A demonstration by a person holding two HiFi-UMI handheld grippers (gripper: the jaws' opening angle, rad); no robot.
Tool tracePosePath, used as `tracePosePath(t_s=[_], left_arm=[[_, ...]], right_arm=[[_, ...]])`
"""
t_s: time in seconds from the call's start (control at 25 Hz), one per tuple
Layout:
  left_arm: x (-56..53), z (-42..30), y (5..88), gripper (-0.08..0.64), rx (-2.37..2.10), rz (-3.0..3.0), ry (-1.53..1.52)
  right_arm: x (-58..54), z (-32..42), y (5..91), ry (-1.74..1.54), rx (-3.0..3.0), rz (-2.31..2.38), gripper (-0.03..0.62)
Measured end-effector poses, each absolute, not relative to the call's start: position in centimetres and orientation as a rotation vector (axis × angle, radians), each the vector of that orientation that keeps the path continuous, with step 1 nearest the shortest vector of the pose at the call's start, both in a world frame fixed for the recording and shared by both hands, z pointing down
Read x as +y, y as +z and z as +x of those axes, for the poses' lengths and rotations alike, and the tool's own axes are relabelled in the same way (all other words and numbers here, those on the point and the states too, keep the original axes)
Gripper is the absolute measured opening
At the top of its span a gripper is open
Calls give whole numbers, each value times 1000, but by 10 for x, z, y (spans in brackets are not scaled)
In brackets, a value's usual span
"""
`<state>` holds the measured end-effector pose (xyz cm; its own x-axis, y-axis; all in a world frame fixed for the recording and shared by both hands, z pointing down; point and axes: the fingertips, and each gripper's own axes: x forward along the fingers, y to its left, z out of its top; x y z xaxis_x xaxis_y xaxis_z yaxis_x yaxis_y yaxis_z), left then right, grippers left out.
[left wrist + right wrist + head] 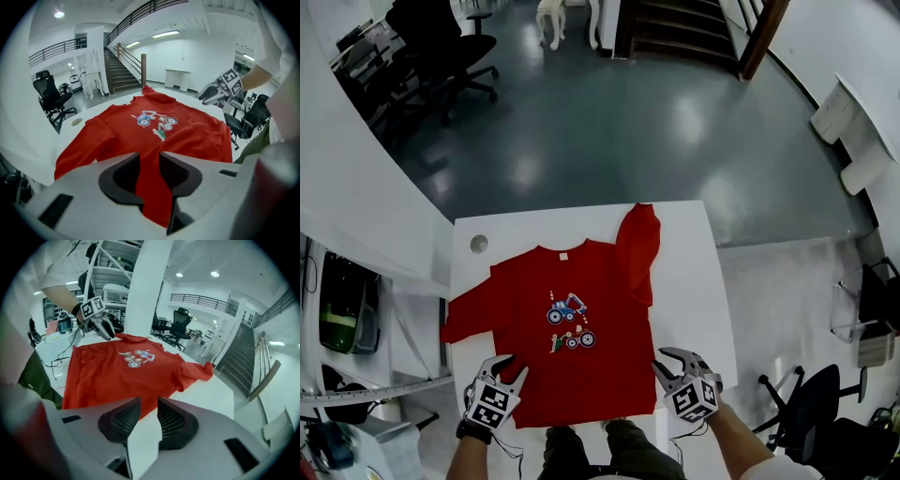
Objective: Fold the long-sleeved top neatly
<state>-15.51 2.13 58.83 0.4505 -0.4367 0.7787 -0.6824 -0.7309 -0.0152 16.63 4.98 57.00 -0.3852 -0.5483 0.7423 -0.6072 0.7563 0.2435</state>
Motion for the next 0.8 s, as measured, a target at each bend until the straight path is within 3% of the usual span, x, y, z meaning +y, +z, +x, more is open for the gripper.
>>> tracePosePath(t_s=[0.8], left_arm=[[-89, -62, 575, 135, -967, 2562, 1017]], right_arm=[[-175, 182, 528, 16, -2141, 1179, 107]])
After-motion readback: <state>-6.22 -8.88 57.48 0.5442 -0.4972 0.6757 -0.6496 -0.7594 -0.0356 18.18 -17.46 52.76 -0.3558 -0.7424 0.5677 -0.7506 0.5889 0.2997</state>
